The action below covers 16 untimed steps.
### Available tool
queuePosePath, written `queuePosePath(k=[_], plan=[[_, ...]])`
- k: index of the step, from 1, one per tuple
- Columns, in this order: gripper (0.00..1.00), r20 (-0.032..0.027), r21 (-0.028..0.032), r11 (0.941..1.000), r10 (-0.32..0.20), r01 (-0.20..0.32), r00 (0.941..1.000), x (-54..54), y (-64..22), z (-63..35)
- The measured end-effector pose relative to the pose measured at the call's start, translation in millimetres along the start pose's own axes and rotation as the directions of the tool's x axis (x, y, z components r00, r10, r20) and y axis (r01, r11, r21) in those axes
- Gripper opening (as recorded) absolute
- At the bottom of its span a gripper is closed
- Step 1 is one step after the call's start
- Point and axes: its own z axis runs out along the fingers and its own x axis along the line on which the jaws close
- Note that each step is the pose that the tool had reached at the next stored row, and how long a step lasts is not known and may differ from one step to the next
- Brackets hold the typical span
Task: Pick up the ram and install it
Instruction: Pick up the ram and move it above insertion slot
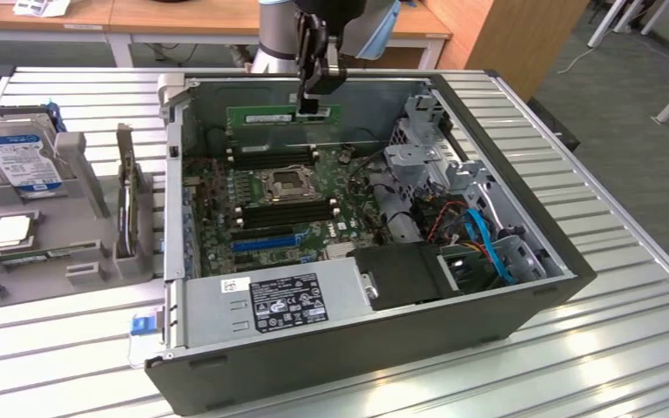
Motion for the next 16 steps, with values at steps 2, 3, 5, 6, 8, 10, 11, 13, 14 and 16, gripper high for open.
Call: queuePosePath(k=[2, 3, 5, 6, 8, 10, 11, 13, 14, 16], plan=[[0.12, 0.0022, -0.0001, 1.0000, 0.000, 0.000, 1.0000, 0.2, -0.1, 2.8], [0.12, 0.0029, 0.0000, 1.0000, 0.000, 0.000, 1.0000, 0.2, -0.2, 4.0], [0.12, 0.0031, -0.0001, 1.0000, 0.000, 0.000, 1.0000, 0.3, -0.3, 5.7], [0.12, 0.0030, -0.0001, 1.0000, 0.000, 0.000, 1.0000, 0.3, -0.3, 6.1], [0.12, 0.0032, 0.0000, 1.0000, 0.000, 0.000, 1.0000, 0.4, -0.4, 7.4], [0.12, 0.0036, 0.0000, 1.0000, 0.000, 0.000, 1.0000, 0.5, -0.4, 9.4], [0.12, 0.0036, -0.0001, 1.0000, 0.000, 0.000, 1.0000, 0.5, -0.5, 10.4], [0.12, 0.0038, -0.0001, 1.0000, 0.000, 0.000, 1.0000, 0.6, -0.6, 12.4], [0.12, 0.0039, -0.0001, 1.0000, 0.000, 0.000, 1.0000, 0.7, -0.6, 13.4], [0.12, 0.0039, -0.0001, 1.0000, 0.000, 0.000, 1.0000, 0.8, -0.7, 15.4]])
